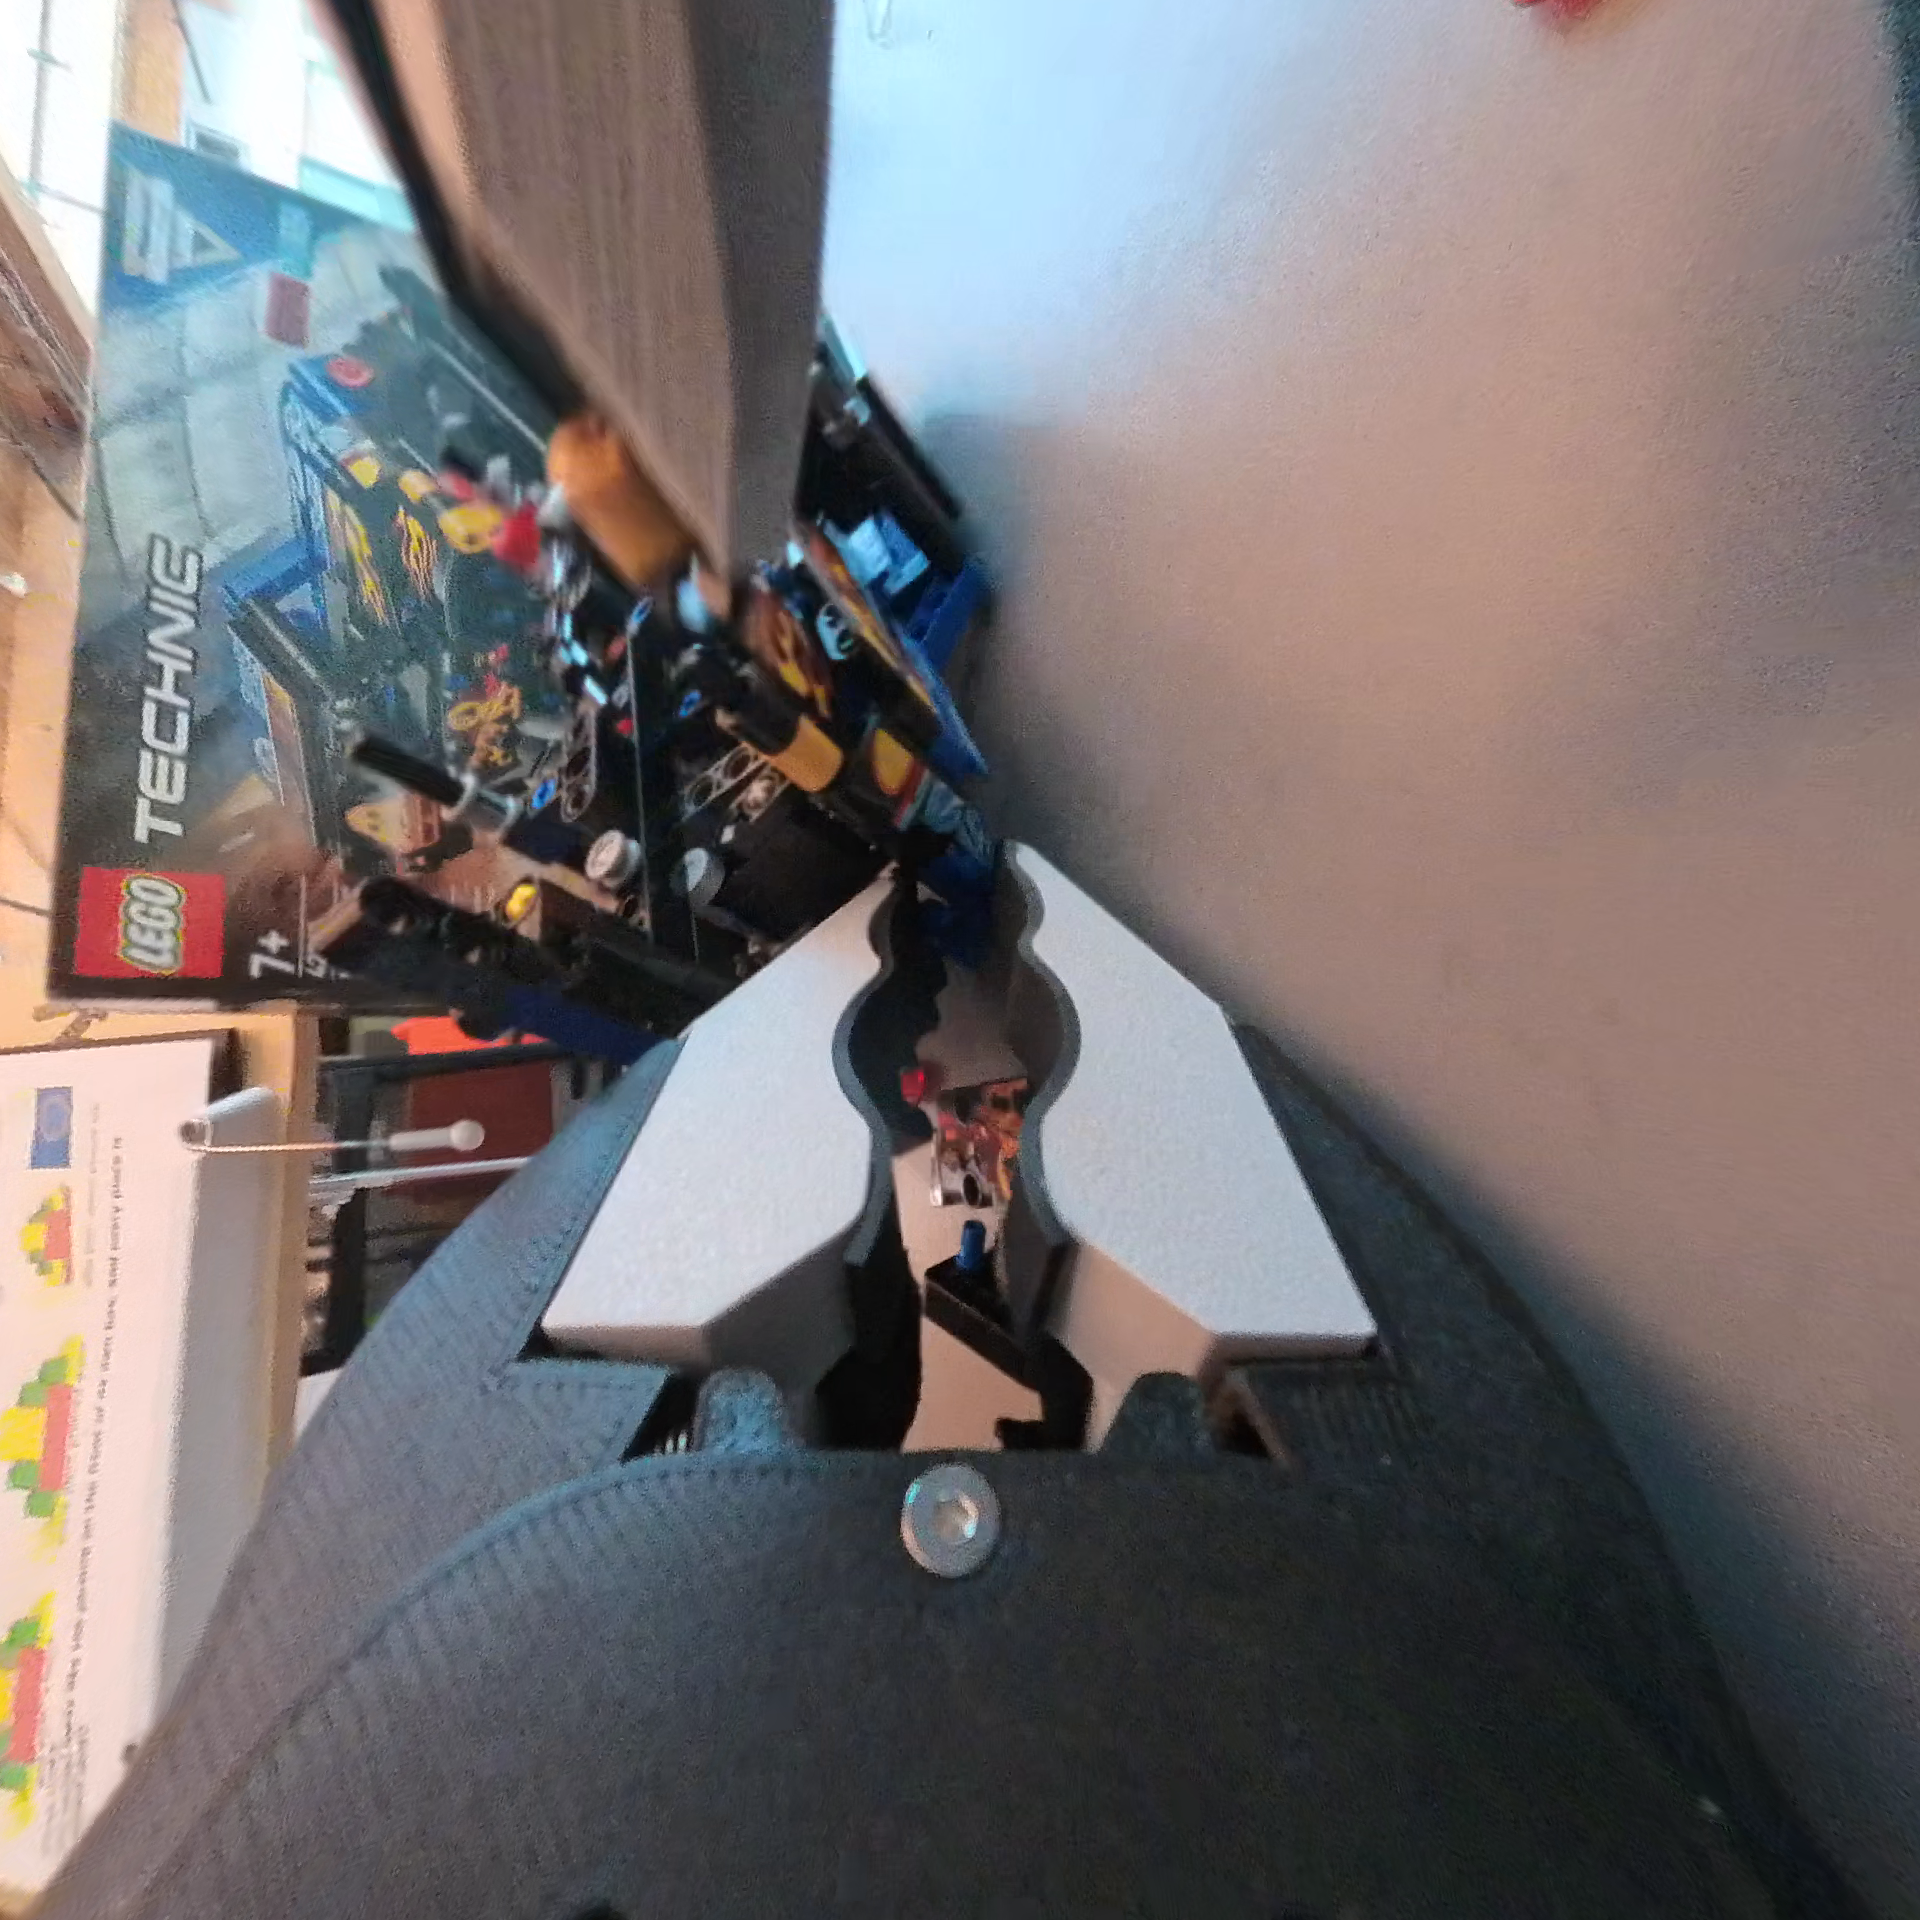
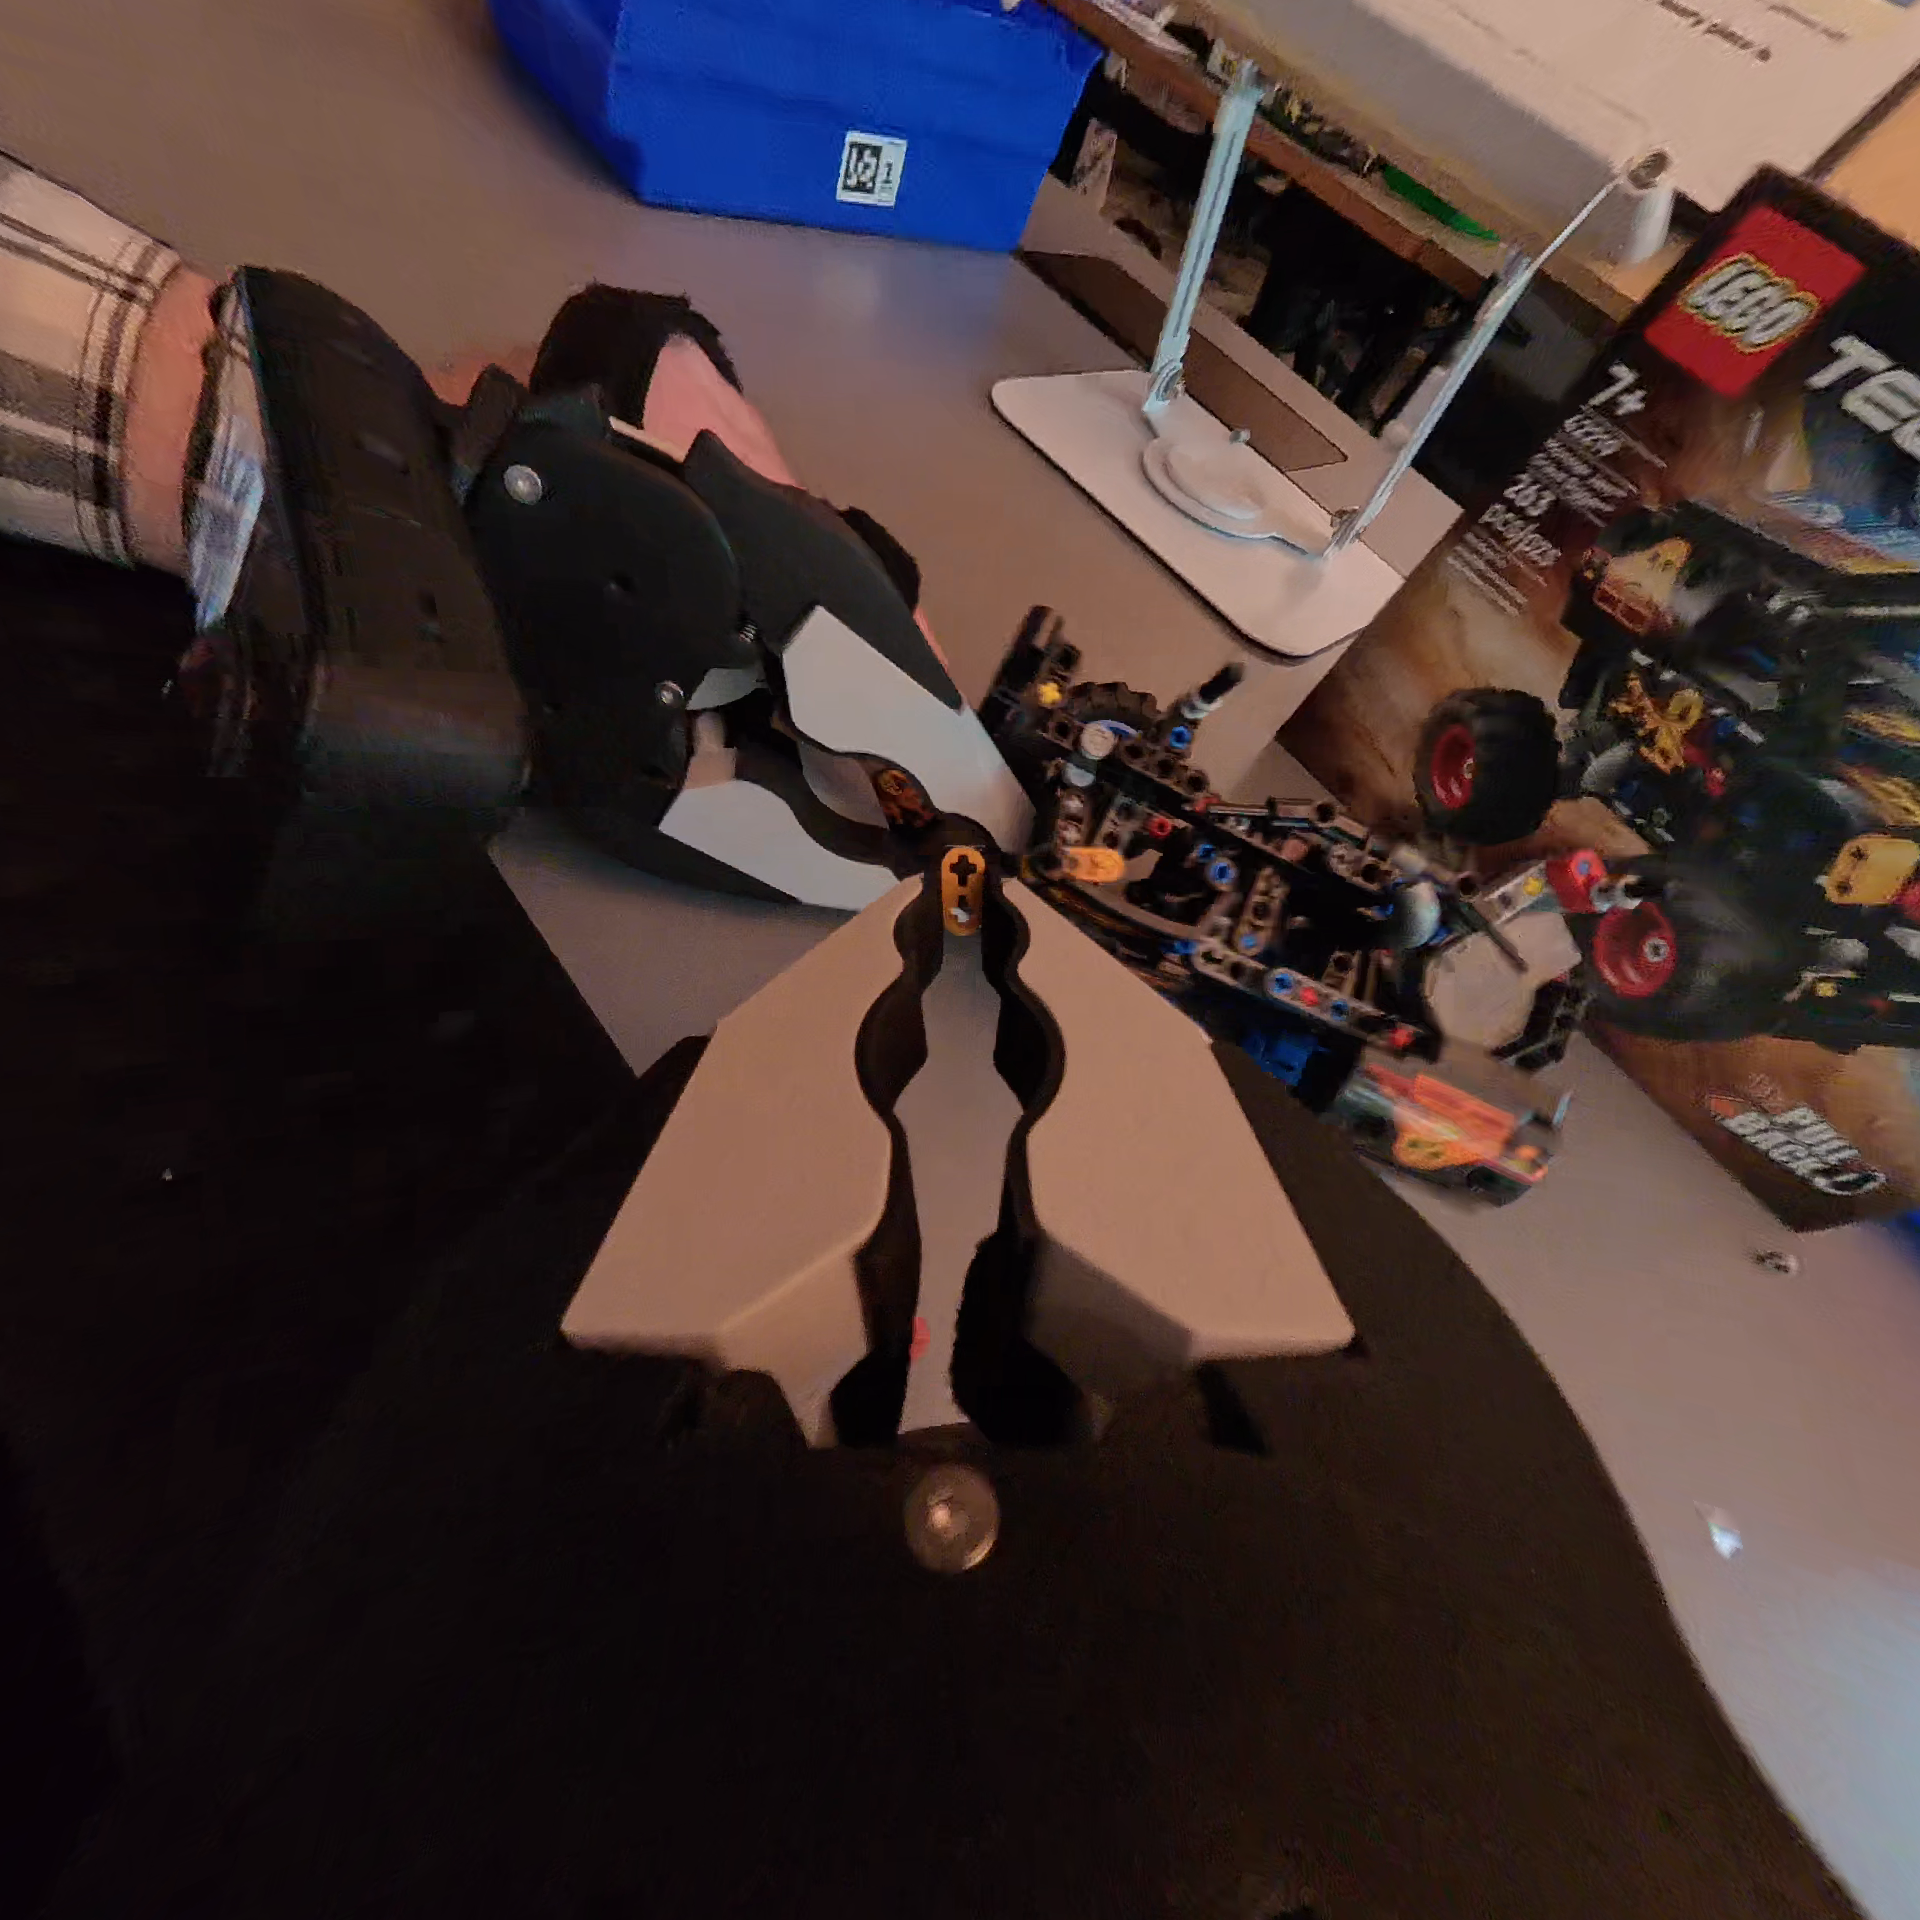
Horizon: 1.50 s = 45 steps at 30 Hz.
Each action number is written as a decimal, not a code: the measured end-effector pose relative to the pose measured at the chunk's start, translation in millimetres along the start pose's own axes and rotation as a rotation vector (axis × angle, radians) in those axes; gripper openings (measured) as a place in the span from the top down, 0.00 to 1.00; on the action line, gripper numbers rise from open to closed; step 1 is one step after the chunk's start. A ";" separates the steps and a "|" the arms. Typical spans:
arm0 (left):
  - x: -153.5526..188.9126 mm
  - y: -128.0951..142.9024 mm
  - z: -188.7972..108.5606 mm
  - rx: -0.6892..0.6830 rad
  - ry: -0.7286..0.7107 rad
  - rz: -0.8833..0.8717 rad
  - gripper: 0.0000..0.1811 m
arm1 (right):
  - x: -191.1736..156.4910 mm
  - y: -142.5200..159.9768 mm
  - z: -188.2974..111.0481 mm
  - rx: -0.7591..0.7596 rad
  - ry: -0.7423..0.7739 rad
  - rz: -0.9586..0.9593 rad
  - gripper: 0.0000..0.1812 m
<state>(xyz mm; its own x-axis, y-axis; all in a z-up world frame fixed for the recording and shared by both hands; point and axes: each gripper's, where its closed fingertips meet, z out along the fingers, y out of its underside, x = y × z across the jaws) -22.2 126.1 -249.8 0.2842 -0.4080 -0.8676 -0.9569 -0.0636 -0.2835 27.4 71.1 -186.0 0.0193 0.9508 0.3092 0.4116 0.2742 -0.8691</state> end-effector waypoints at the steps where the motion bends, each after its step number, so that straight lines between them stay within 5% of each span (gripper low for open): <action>1: -1.4 1.3 0.8 -0.006 -0.001 -0.011 0.92 | 1.5 0.7 -3.5 0.000 -0.014 0.000 0.97; 7: -2.5 1.4 0.5 -0.008 0.030 -0.056 0.92 | -0.7 42.0 6.0 -0.202 -0.146 -0.010 0.95; 17: -3.6 -0.6 -1.4 0.003 0.049 -0.063 0.91 | 26.1 10.4 5.9 -0.116 -0.117 -0.212 0.90; 22: -4.1 1.4 -0.6 -0.004 0.051 -0.068 0.91 | 25.9 4.4 26.4 -0.164 -0.152 -0.392 0.98; 45: -1.9 5.3 8.1 -0.028 0.078 -0.061 0.92 | 18.9 9.3 26.0 -0.277 -0.280 -0.461 1.00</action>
<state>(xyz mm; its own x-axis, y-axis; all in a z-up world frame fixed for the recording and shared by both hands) -27.3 133.9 -253.0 0.3379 -0.4723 -0.8141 -0.9394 -0.1154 -0.3229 7.9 95.4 -198.2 -0.4421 0.7550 0.4842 0.5431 0.6550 -0.5255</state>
